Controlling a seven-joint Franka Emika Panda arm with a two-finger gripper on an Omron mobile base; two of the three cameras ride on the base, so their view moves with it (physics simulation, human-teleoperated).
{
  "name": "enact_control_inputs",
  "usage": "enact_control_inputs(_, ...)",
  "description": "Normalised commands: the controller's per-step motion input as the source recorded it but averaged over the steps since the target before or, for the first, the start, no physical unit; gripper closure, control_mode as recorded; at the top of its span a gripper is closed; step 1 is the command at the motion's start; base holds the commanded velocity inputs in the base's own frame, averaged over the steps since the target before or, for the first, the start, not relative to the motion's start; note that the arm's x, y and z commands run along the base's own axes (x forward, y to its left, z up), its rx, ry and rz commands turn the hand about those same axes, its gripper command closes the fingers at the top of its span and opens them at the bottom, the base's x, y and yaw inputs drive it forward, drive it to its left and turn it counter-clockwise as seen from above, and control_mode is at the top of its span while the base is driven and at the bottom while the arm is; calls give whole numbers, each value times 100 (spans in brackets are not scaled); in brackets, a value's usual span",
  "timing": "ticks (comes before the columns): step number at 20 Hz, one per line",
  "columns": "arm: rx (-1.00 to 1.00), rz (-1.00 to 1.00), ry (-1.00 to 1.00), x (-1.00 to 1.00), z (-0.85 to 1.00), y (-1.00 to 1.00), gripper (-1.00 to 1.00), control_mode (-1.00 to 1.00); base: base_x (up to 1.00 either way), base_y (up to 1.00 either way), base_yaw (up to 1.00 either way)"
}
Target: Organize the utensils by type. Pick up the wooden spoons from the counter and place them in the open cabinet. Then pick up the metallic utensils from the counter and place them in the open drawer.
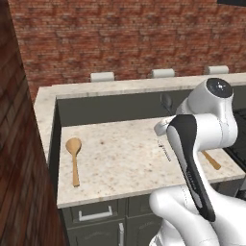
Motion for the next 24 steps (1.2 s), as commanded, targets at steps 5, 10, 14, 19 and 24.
enact_control_inputs(5,0,0,-11,-31,32,-3,100,-100,0,0,0)
enact_control_inputs(10,0,0,5,0,10,0,100,-100,0,0,0)
enact_control_inputs(14,0,0,0,0,0,0,100,-100,0,0,0)
enact_control_inputs(19,0,0,0,0,0,0,100,-100,0,0,0)
enact_control_inputs(24,0,0,0,0,0,0,100,-100,0,0,0)
